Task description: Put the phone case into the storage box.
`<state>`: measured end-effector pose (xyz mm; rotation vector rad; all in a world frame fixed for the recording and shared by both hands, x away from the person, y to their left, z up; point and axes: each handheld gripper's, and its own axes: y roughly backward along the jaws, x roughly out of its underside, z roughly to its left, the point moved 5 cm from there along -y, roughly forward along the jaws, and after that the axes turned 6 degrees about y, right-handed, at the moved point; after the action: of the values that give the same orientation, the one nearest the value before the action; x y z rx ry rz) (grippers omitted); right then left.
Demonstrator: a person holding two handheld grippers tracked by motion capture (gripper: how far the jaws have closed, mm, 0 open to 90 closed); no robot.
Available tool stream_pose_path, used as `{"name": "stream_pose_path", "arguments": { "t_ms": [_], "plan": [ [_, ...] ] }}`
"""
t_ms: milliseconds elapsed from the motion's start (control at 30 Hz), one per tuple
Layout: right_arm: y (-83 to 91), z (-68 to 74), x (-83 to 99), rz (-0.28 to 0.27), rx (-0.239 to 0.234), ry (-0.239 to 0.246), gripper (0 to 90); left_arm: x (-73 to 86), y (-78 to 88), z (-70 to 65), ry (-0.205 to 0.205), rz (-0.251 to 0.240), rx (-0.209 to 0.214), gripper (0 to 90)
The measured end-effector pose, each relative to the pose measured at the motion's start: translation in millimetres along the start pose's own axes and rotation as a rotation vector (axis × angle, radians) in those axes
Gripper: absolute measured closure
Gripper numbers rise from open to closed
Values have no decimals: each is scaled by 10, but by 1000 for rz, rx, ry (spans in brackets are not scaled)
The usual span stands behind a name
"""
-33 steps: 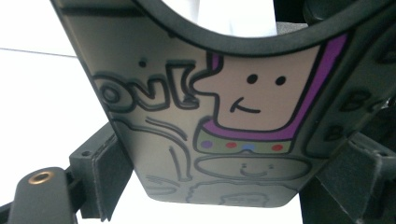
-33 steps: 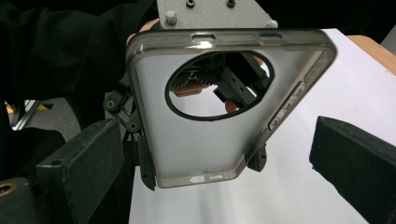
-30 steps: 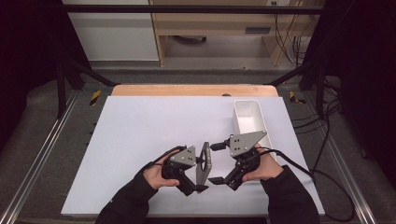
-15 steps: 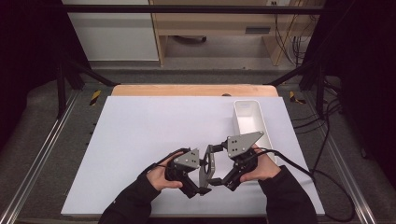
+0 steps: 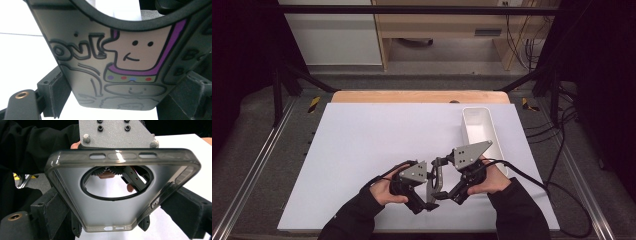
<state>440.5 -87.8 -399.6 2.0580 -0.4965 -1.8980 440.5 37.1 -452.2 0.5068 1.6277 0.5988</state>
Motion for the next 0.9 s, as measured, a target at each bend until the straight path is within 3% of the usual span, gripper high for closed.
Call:
{"name": "stream_pose_path", "arguments": {
  "t_ms": [767, 900],
  "plan": [
    [-5, -6, 7, 0, -4, -3, 121, 10, 5, 5, 1, 1, -15, 108],
    [-7, -5, 11, 6, -5, -4, 121, 18, 9, -2, 7, -6, -20, 67]
  ]
}}
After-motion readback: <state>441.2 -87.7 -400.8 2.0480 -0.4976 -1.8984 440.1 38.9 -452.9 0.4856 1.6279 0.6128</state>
